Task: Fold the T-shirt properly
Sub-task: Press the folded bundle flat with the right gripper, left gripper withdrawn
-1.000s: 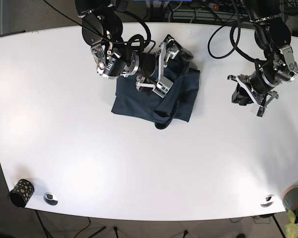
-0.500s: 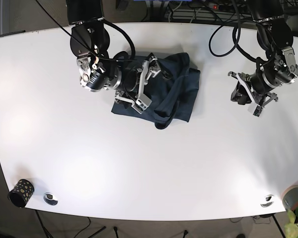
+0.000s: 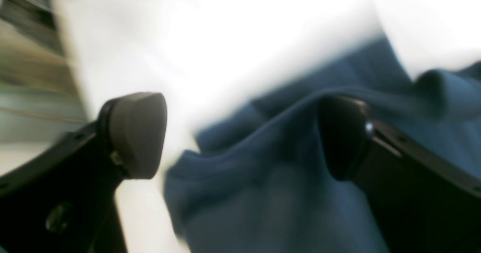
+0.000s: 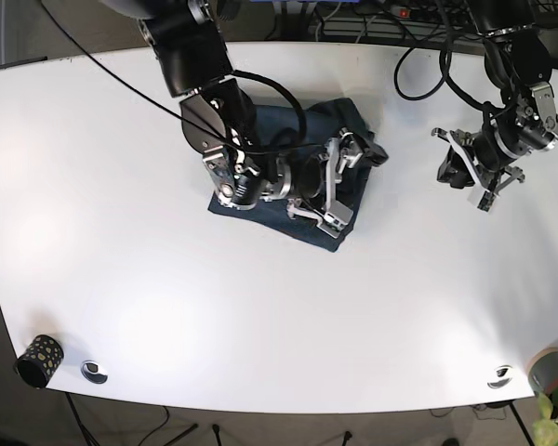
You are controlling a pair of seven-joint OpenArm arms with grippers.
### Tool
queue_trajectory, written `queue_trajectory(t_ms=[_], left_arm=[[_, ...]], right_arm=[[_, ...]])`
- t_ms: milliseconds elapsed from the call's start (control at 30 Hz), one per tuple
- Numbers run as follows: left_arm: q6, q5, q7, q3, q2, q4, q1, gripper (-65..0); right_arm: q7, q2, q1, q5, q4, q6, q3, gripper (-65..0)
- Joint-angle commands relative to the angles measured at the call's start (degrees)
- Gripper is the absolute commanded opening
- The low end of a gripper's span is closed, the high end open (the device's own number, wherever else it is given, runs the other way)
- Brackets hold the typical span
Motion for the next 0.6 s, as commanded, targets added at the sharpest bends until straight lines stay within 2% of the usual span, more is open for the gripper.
queue_trajectory(t_ms=[0,133,300,433,567], left_arm=[[-0.2,-0.9,-1.1,-0.3,-0.6,1.2,-0.6,-50.4],[-0.2,-0.9,-1.1,-0.3,-0.7,1.2,-0.1,-50.4],[-0.2,-0.9,-1.1,-0.3,-0.7,1.3,0.0,-50.4],[-0.2,-0.9,-1.1,0.0,-0.7,1.3,0.0,-50.4],[-0.2,-0.9,-1.1,-0.1,-0.7,2.9,-0.1,-50.4]], right_arm=[[1.2,-1.1,3.0,-0.4,-1.7,-0.05,-1.7,-4.4],[1.5,-2.4,5.7,-0.5,-2.1,-0.05,-3.2,-4.4],[1.4,-2.0,6.5,-0.1,1.1,-0.05,-2.8,-4.4],[1.3,1.9,4.0,0.2,7.6,-0.05,-2.8,-4.4],[0.8,4.1,0.4,0.2,13.0,-0.05,-2.9,-4.4]])
